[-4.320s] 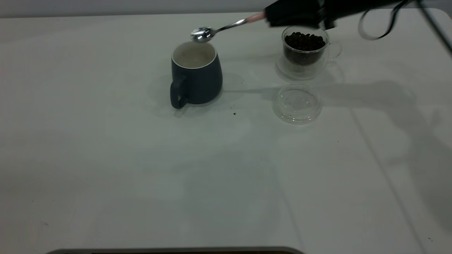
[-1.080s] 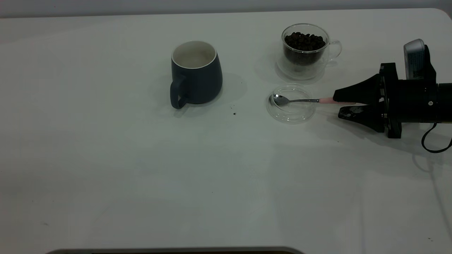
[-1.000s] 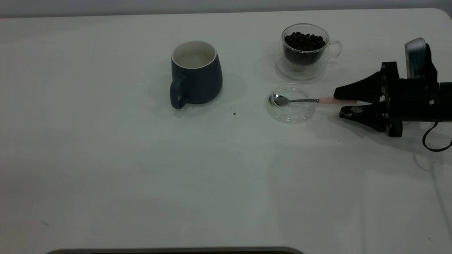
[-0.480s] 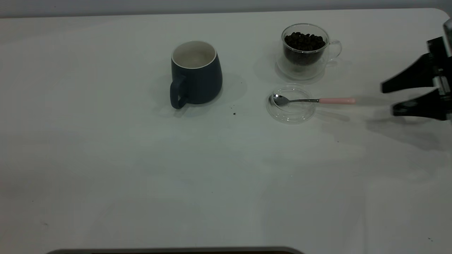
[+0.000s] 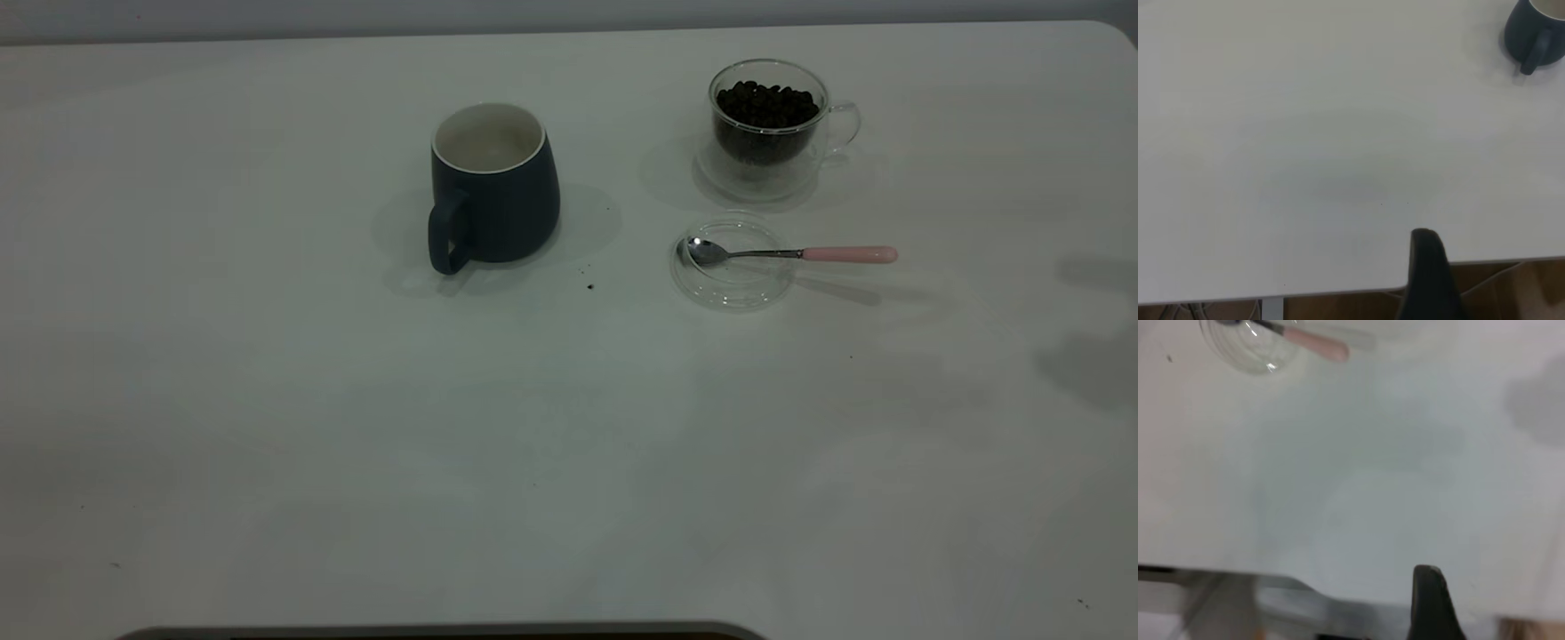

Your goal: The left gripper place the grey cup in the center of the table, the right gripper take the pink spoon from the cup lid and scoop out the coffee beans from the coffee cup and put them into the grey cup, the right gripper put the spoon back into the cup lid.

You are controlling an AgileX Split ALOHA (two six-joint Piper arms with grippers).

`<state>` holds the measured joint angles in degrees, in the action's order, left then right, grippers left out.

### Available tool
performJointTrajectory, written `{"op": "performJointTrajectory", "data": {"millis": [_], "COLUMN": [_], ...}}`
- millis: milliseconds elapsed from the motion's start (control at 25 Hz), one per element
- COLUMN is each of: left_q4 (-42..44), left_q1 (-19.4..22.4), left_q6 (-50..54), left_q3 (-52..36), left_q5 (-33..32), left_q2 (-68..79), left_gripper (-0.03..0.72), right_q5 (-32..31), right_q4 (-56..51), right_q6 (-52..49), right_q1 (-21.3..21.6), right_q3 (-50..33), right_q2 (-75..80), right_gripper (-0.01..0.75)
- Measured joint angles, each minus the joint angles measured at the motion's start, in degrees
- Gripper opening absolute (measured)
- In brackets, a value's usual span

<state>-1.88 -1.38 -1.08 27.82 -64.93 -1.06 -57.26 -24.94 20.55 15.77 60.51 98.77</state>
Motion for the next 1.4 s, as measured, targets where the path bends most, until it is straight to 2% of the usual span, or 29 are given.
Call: {"op": "performJointTrajectory", "data": {"millis": [160,440,960,1080,1400], "left_q4": [0.0,0.0,0.0,0.0,0.0], "left_q1": [0.0,0.0,0.0,0.0,0.0], "left_q6": [0.0,0.0,0.0,0.0,0.0], "left_q3": [0.0,0.0,0.0,0.0,0.0], "left_q5": [0.0,0.0,0.0,0.0,0.0], "left_q2": [0.0,0.0,0.0,0.0,0.0], "left_gripper": [0.565,0.565,0.565,0.565,0.565], "right_q5": [-5.2,-8.3,-5.3,-5.4,-6.0], "right_q4": [8.2,14.7,13.4,12.7,14.0], "right_q6": [-3.1,-3.3,-1.9,-1.9,-4.6], "right_q1": [-2.2,-2.6,-2.7,-5.0,-15.2], "right_q3": [-0.3,-2.3,-22.6,-25.4,-32.0], "right_q2": [-12.3,-30.6,-66.0,-73.5,-87.0], "right_gripper": [0.521,0.521,0.521,0.521,0.523]}}
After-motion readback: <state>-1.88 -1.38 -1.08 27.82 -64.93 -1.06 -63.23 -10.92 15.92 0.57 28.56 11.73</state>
